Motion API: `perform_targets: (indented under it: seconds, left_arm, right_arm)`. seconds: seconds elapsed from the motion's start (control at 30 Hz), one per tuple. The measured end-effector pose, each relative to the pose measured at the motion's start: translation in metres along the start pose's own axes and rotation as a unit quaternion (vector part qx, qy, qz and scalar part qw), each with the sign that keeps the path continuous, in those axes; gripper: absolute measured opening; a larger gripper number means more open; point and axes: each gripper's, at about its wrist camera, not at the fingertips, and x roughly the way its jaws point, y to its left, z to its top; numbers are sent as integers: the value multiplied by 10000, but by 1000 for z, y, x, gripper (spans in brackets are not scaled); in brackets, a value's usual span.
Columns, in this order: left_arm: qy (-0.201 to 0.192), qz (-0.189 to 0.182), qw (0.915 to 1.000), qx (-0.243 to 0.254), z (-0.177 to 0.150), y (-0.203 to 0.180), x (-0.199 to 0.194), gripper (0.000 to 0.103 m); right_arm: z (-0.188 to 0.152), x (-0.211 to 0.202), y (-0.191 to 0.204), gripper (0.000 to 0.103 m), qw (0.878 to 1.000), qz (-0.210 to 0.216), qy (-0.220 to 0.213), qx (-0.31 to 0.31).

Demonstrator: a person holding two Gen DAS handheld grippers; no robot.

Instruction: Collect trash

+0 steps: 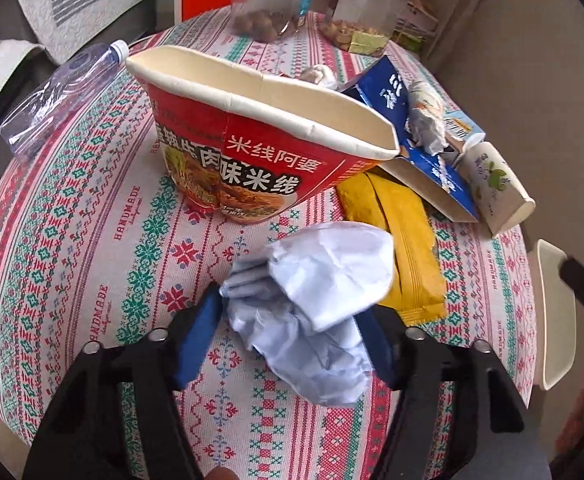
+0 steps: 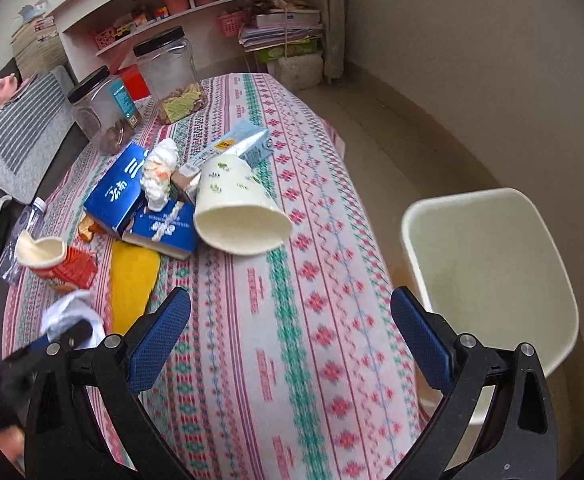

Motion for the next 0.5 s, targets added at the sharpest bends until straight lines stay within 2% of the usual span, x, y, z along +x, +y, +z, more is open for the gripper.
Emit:
perform_targets:
  seconds: [0.1,0.27,0.5]
  left_arm:
    - [-101,-58,9999,-60,-6,7,-12,62]
    - [-199,-217,9993,-250,-20,22,-33,62]
    - [-335,-282,9986,-309,-21,32,-48,62]
  right_arm:
    - [21,10,1,96,9999,79,-70,126]
    - [48,25,23,96,9994,-98,-163,-277]
    - [54,57,52,96,9943,-486,50,-953]
